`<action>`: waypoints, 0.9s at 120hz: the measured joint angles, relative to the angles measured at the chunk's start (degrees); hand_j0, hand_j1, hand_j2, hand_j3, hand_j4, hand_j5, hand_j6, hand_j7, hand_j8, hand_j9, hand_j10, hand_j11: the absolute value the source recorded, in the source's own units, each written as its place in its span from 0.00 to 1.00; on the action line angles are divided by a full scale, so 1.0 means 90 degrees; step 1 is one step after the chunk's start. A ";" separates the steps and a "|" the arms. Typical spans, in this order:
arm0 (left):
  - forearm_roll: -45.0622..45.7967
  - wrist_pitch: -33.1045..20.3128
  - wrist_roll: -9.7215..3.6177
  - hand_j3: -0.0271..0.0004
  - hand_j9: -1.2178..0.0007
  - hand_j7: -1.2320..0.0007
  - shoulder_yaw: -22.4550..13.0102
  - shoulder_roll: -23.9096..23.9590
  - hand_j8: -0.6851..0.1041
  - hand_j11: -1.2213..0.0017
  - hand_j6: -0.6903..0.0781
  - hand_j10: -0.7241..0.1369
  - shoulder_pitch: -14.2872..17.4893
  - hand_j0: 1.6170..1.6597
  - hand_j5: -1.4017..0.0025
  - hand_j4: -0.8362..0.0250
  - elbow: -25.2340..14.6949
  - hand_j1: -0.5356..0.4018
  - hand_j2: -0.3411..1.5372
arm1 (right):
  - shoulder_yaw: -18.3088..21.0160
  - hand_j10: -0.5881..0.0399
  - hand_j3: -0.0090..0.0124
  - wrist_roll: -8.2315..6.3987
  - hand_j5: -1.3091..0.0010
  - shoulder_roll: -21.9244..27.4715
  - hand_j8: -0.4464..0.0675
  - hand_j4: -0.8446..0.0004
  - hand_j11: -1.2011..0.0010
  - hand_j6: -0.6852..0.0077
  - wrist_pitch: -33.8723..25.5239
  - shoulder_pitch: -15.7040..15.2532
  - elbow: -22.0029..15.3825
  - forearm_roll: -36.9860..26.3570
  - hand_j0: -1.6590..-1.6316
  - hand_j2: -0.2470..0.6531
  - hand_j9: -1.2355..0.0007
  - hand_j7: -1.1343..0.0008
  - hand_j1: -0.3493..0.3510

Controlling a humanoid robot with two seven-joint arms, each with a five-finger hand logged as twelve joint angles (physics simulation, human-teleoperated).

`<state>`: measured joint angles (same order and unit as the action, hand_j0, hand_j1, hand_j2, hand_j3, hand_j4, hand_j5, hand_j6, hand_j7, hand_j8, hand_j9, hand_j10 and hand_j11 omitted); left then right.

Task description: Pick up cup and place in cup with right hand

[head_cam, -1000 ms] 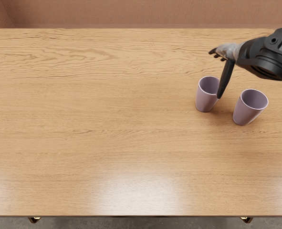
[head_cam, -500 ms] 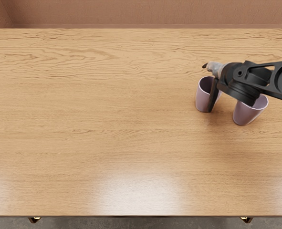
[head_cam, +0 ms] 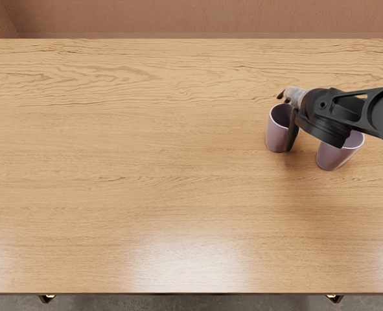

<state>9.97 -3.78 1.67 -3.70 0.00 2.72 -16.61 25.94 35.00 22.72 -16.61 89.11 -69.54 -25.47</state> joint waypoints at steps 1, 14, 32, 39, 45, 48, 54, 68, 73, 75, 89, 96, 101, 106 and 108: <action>0.0000 0.0000 0.0000 0.99 1.00 1.00 0.0000 0.0000 0.86 0.99 0.89 0.84 0.0000 0.96 0.99 0.97 0.0000 0.94 0.18 | 0.0002 0.73 0.42 0.0000 0.87 0.0000 0.61 0.84 0.86 0.80 0.0000 -0.0001 0.0000 0.0000 0.04 0.25 0.86 0.85 0.22; -0.0001 0.0000 0.0000 0.99 1.00 1.00 0.0000 0.0000 0.86 0.99 0.89 0.84 0.0000 0.96 0.99 0.97 0.0000 0.94 0.18 | 0.0016 0.72 0.42 0.0000 0.86 -0.0029 0.60 0.84 0.85 0.79 0.0003 -0.0006 0.0002 0.0000 0.04 0.25 0.86 0.84 0.23; -0.0001 0.0000 0.0000 0.99 1.00 1.00 0.0000 0.0000 0.86 0.99 0.89 0.84 0.0000 0.96 0.99 0.97 0.0000 0.94 0.18 | 0.0025 0.60 0.42 0.0000 0.79 -0.0130 0.46 0.75 0.77 0.68 0.0008 -0.0008 0.0016 0.0000 0.04 0.23 0.78 0.76 0.36; -0.0001 0.0000 0.0000 0.99 1.00 1.00 0.0000 0.0000 0.86 0.99 0.89 0.84 0.0000 0.96 0.99 0.97 0.0000 0.94 0.18 | 0.0024 0.51 0.45 0.0000 0.73 -0.0143 0.34 0.68 0.70 0.60 0.0011 -0.0012 0.0024 -0.0032 0.03 0.21 0.71 0.69 0.47; 0.0001 0.0000 0.0000 0.99 1.00 1.00 0.0000 0.0000 0.86 0.99 0.89 0.84 0.0000 0.96 0.99 0.97 0.0000 0.94 0.18 | 0.0021 0.42 0.44 0.0000 0.67 -0.0149 0.24 0.62 0.64 0.53 0.0015 -0.0017 0.0034 -0.0057 0.05 0.19 0.65 0.62 0.55; 0.0000 0.0000 0.0000 0.99 1.00 1.00 -0.0001 0.0000 0.86 0.99 0.89 0.84 0.0000 0.96 0.99 0.97 0.0000 0.94 0.18 | 0.0021 0.40 0.40 0.0001 0.64 -0.0151 0.22 0.59 0.61 0.51 0.0019 -0.0019 0.0037 -0.0058 0.09 0.17 0.62 0.60 0.56; 0.0002 0.0000 0.0000 0.99 1.00 1.00 0.0000 0.0000 0.86 0.99 0.89 0.84 0.0000 0.96 0.99 0.97 0.0000 0.94 0.18 | 0.0019 0.34 0.43 0.0004 0.59 -0.0148 0.22 0.55 0.56 0.50 0.0026 -0.0023 0.0042 -0.0057 0.18 0.14 0.57 0.54 0.54; 0.0002 0.0000 0.0000 0.99 1.00 1.00 -0.0001 0.0000 0.86 0.99 0.89 0.84 0.0000 0.96 0.99 0.97 0.0000 0.94 0.18 | -0.0018 0.27 0.41 0.0001 0.52 -0.0121 0.32 0.50 0.47 0.52 0.0032 -0.0021 0.0048 -0.0020 0.28 0.14 0.49 0.46 0.56; 0.0000 0.0000 0.0000 0.99 1.00 1.00 0.0000 0.0000 0.86 0.99 0.89 0.84 0.0000 0.96 0.99 0.97 0.0000 0.94 0.18 | -0.0030 0.29 0.46 0.0001 0.49 -0.0093 0.35 0.50 0.45 0.52 0.0037 -0.0017 0.0050 0.0027 0.32 0.10 0.46 0.44 0.53; -0.0001 0.0000 0.0000 0.99 1.00 1.00 0.0000 0.0000 0.86 0.99 0.89 0.84 0.0000 0.96 0.99 0.97 0.0000 0.94 0.18 | -0.0035 0.30 0.53 0.0001 0.47 -0.0072 0.36 0.50 0.44 0.53 0.0037 -0.0014 0.0050 0.0047 0.31 0.12 0.45 0.44 0.55; -0.0001 0.0000 0.0000 0.98 1.00 1.00 0.0001 0.0000 0.86 0.99 0.89 0.84 0.0000 0.96 0.99 0.97 0.0000 0.94 0.18 | -0.0139 0.33 0.48 0.0002 0.43 0.0149 0.45 0.48 0.41 0.57 0.0067 0.0104 0.0039 0.0085 0.36 0.17 0.40 0.40 0.58; -0.0002 0.0000 0.0000 0.98 1.00 1.00 0.0002 0.0000 0.86 0.99 0.89 0.84 0.0000 0.96 0.99 0.97 0.0000 0.94 0.18 | -0.0164 0.36 0.41 0.0001 0.42 0.0269 0.49 0.47 0.40 0.59 0.0088 0.0276 0.0022 0.0090 0.38 0.17 0.39 0.39 0.58; -0.0001 0.0000 0.0000 0.98 1.00 1.00 0.0002 0.0000 0.86 0.99 0.89 0.84 0.0000 0.96 0.99 0.97 0.0000 0.94 0.18 | -0.0224 0.38 0.41 0.0001 0.42 0.0394 0.50 0.47 0.40 0.60 0.0137 0.0435 -0.0035 0.0102 0.36 0.19 0.39 0.39 0.60; -0.0001 0.0000 0.0000 0.98 1.00 1.00 0.0002 0.0000 0.86 0.99 0.89 0.84 0.0000 0.96 0.99 0.97 0.0000 0.94 0.18 | -0.0312 0.39 0.41 0.0002 0.41 0.0566 0.50 0.47 0.39 0.61 0.0218 0.0633 -0.0136 0.0123 0.37 0.20 0.39 0.38 0.61; 0.0000 0.0000 0.0000 0.98 1.00 1.00 0.0002 0.0000 0.86 0.99 0.89 0.84 0.0000 0.96 0.99 0.97 0.0000 0.94 0.18 | -0.0339 0.38 0.44 0.0001 0.41 0.0638 0.49 0.48 0.39 0.61 0.0263 0.0710 -0.0172 0.0141 0.36 0.20 0.38 0.38 0.62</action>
<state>9.97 -3.78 1.67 -3.68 0.00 2.72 -16.61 22.89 35.01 28.46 -14.24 95.50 -71.09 -24.20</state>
